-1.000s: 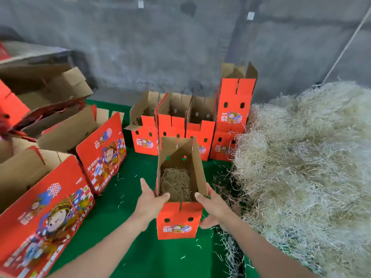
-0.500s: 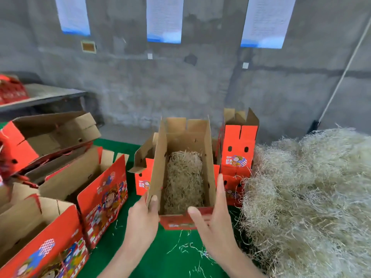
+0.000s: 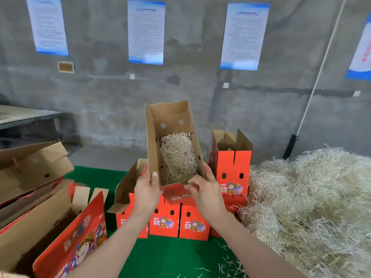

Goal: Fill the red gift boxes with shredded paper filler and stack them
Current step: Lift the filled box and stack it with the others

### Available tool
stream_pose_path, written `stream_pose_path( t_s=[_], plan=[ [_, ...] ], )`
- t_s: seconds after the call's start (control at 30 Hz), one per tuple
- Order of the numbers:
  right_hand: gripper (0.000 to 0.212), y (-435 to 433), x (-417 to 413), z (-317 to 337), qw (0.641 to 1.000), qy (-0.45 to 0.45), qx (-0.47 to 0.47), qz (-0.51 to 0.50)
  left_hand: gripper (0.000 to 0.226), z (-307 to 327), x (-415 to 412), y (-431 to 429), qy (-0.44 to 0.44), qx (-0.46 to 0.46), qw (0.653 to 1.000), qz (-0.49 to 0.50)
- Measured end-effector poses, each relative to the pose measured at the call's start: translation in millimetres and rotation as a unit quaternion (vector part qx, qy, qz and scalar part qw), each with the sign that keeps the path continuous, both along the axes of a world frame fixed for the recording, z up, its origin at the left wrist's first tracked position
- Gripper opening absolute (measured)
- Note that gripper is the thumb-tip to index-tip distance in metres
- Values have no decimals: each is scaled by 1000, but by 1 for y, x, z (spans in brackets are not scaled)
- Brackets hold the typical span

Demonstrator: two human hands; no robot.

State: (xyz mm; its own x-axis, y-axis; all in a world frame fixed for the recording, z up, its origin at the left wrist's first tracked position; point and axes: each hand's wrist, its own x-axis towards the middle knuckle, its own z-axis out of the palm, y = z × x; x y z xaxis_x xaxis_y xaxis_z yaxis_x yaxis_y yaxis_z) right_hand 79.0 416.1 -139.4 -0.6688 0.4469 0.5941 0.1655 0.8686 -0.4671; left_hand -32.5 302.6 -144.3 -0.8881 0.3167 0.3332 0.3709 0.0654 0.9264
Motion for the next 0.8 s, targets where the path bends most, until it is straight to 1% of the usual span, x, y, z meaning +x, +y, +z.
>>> stream_pose_path(
  t_s=[0.07, 0.13, 0.2, 0.23, 0.27, 0.37, 0.43, 0.47, 0.5, 0.6, 0.67, 0.73, 0.8],
  plan=[
    [6, 21, -13, 8, 1000, 10, -5, -10, 32, 16, -17, 26, -13, 3, 999, -32],
    [4, 45, -25, 18, 999, 24, -9, -33, 36, 35, -31, 51, -75, 28, 989, -122],
    [6, 71, -38, 28, 997, 37, -25, -55, 49, 46, -45, 69, -163, 61, 955, -239],
    [9, 84, -45, 33, 996, 37, -37, -68, 52, 45, -51, 75, -177, 51, 944, -273],
    [13, 97, -51, 37, 995, 26, -44, -86, 53, 40, -57, 78, -168, 18, 945, -278],
    [20, 125, -65, 42, 989, -3, -42, -143, 52, 5, -71, 69, -107, -77, 962, -238],
    [20, 134, -72, 41, 987, 7, -44, -154, 52, -20, -80, 61, -90, -124, 956, -250],
    [20, 136, -75, 39, 987, 12, -42, -153, 52, -27, -83, 59, -103, -140, 951, -257],
    [20, 137, -77, 38, 988, 17, -41, -146, 52, -31, -85, 59, -128, -137, 947, -260],
    [19, 138, -81, 38, 993, 28, -29, -113, 51, -26, -83, 76, -203, -54, 941, -266],
    [18, 139, -78, 40, 995, 34, -11, -94, 51, -19, -78, 94, -214, -14, 933, -289],
    [16, 140, -72, 43, 996, 62, 3, -69, 50, -14, -70, 115, -209, 11, 922, -327],
    [16, 143, -65, 42, 994, 96, -3, -51, 55, -9, -65, 135, -239, 37, 911, -335]
  ],
)
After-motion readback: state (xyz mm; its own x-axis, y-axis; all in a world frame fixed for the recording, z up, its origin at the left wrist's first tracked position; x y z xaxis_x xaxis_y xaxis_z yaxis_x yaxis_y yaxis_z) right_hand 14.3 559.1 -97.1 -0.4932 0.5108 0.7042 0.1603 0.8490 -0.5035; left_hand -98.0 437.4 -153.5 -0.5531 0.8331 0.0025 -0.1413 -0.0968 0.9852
